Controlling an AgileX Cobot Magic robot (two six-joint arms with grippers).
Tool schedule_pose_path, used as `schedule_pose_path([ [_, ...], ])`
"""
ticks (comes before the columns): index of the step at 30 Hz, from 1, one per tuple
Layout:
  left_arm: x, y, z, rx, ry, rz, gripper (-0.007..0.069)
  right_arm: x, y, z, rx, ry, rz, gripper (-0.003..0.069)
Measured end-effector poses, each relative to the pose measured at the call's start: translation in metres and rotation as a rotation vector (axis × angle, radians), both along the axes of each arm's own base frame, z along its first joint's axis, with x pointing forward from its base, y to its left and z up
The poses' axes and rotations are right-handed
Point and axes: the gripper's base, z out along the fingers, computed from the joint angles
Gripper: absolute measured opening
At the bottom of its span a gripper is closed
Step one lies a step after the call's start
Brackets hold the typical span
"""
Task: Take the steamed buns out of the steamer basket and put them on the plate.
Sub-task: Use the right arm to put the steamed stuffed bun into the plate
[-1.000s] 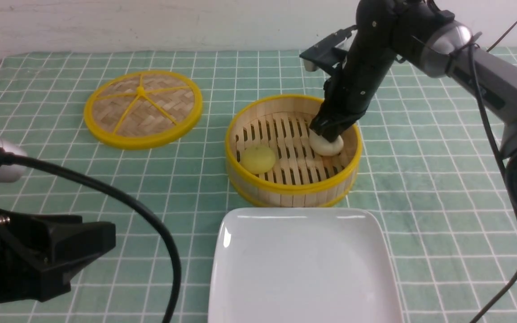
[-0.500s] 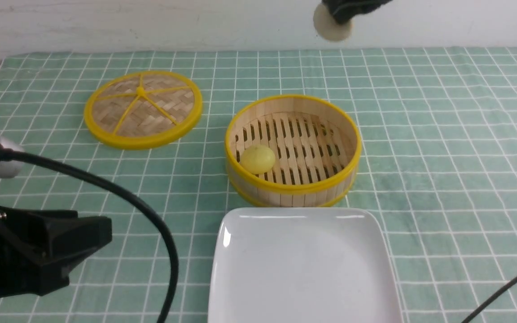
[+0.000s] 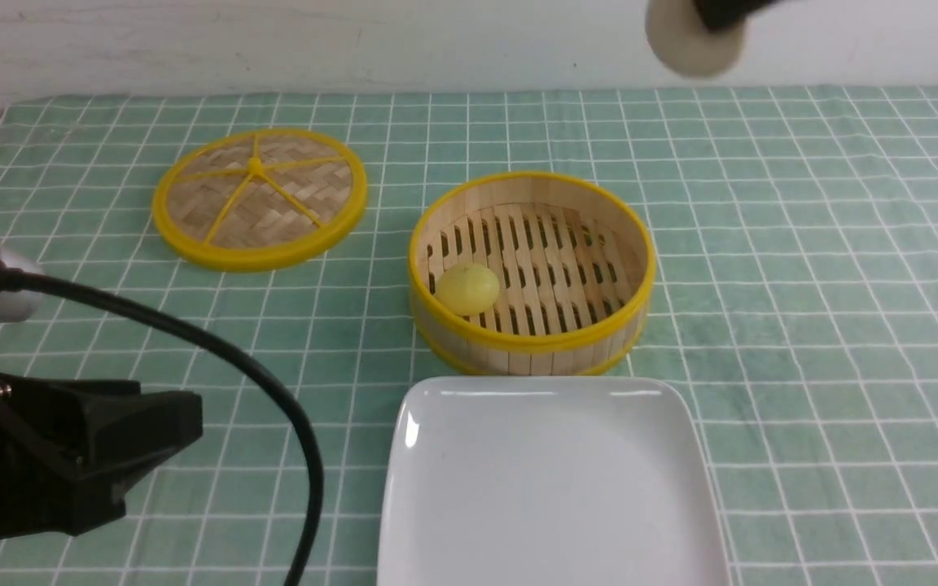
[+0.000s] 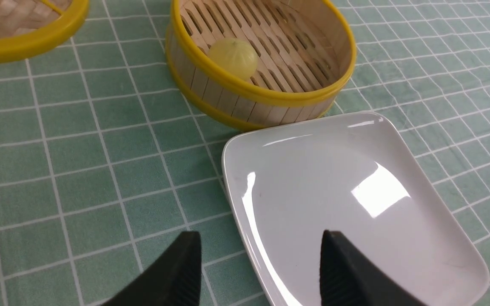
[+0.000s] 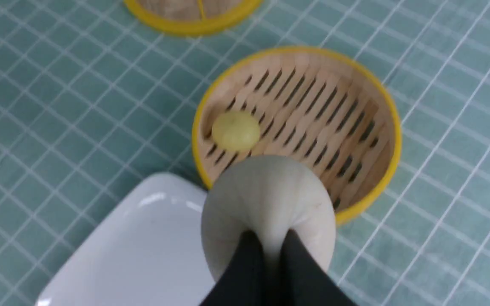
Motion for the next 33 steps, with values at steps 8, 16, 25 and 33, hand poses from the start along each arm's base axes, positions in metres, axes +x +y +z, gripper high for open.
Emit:
schedule_pose_path([
  [8,0.0,0.0,0.0,0.0,-0.001,0.001,0.0398,-0.016,0.001,-0.135,-0.118,0.331,0.15,0.0025],
  [16,0.0,0.0,0.0,-0.002,-0.001,0.001,0.0398,0.008,0.011,-0.21,-0.115,0.273,0.21,0.0025],
  [25,0.0,0.0,0.0,-0.002,-0.002,0.002,0.0398,0.025,0.017,-0.238,-0.14,0.205,0.265,0.0025],
  [33,0.0,0.0,0.0,-0.002,-0.005,0.005,0.0398,0.026,0.017,-0.24,-0.136,0.203,0.26,0.0067],
])
